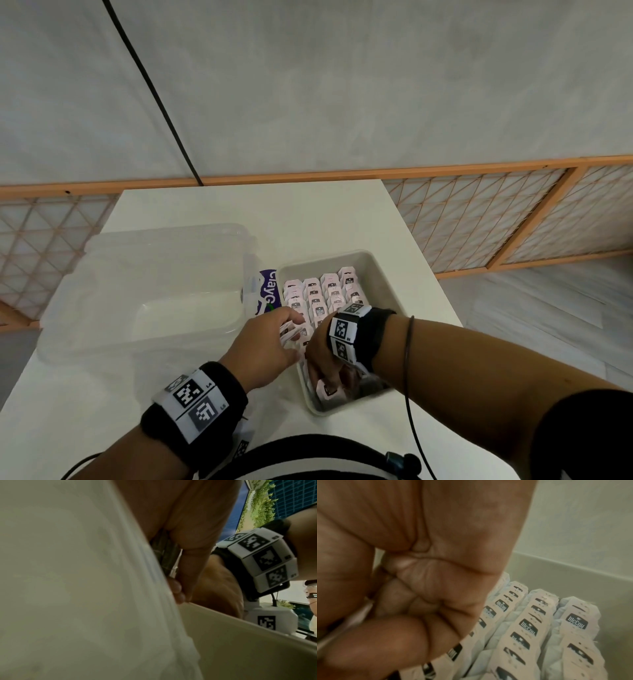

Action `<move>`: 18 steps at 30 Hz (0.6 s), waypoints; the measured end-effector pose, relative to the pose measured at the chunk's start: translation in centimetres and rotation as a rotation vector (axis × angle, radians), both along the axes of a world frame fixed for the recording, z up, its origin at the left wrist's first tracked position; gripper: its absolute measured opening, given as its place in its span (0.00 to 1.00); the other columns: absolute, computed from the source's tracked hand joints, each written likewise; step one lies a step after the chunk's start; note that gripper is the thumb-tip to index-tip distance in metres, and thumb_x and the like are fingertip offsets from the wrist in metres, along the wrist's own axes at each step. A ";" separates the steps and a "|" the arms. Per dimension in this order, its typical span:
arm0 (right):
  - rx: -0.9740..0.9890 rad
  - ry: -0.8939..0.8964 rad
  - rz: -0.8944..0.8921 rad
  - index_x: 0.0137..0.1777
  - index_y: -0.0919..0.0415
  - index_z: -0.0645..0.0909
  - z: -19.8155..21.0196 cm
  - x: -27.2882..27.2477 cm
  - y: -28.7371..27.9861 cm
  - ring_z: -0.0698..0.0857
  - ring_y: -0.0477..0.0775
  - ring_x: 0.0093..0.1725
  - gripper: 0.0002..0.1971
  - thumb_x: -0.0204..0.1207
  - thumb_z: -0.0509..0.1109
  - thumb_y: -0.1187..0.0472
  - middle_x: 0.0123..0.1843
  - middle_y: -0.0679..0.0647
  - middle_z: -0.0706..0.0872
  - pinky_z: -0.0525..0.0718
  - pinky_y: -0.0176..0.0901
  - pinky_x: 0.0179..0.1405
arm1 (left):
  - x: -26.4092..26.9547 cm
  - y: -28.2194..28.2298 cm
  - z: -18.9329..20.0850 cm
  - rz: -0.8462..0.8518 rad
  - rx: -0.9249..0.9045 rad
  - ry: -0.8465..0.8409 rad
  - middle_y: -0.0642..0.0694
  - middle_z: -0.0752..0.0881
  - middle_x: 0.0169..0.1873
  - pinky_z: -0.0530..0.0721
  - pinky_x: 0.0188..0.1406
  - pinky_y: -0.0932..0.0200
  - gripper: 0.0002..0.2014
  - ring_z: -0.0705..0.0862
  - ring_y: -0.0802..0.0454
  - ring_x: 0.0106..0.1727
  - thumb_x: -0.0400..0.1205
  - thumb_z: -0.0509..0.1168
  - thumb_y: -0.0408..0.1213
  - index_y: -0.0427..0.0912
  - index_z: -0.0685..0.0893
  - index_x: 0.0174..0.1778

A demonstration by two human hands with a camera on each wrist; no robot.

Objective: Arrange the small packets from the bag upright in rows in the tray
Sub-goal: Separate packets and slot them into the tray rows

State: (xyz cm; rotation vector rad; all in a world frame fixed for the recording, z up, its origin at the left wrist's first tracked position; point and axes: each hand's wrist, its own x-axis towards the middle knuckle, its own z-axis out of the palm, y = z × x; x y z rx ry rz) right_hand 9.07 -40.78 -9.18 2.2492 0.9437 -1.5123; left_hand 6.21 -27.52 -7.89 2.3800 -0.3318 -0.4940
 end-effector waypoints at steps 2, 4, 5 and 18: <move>-0.005 -0.054 0.063 0.74 0.56 0.75 -0.3 -0.1 0.0 0.78 0.50 0.53 0.23 0.79 0.69 0.56 0.68 0.53 0.82 0.69 0.37 0.53 | 0.0 -0.1 -0.1 -0.001 0.005 -0.002 0.57 0.84 0.55 0.70 0.39 0.77 0.24 0.80 0.59 0.49 0.71 0.77 0.35 0.55 0.79 0.60; 0.001 -0.080 0.080 0.73 0.55 0.77 -0.3 -0.2 0.0 0.79 0.52 0.55 0.22 0.79 0.70 0.55 0.69 0.52 0.82 0.70 0.39 0.54 | 0.0 -0.1 0.0 -0.001 0.006 -0.001 0.57 0.83 0.56 0.69 0.38 0.79 0.24 0.79 0.61 0.48 0.71 0.77 0.35 0.55 0.79 0.61; 0.001 -0.105 0.093 0.73 0.55 0.77 -0.5 -0.2 0.0 0.79 0.53 0.58 0.22 0.78 0.70 0.55 0.69 0.52 0.81 0.71 0.40 0.56 | 0.0 -0.1 0.0 0.000 0.007 -0.001 0.57 0.83 0.56 0.69 0.39 0.78 0.24 0.79 0.61 0.49 0.71 0.77 0.35 0.54 0.79 0.61; -0.012 -0.244 0.210 0.77 0.53 0.71 0.0 0.0 -0.4 0.78 0.54 0.68 0.25 0.80 0.67 0.50 0.71 0.51 0.78 0.70 0.40 0.63 | 0.0 -0.1 0.0 -0.003 0.010 -0.007 0.53 0.84 0.59 0.75 0.49 0.70 0.24 0.83 0.56 0.54 0.71 0.77 0.35 0.53 0.79 0.62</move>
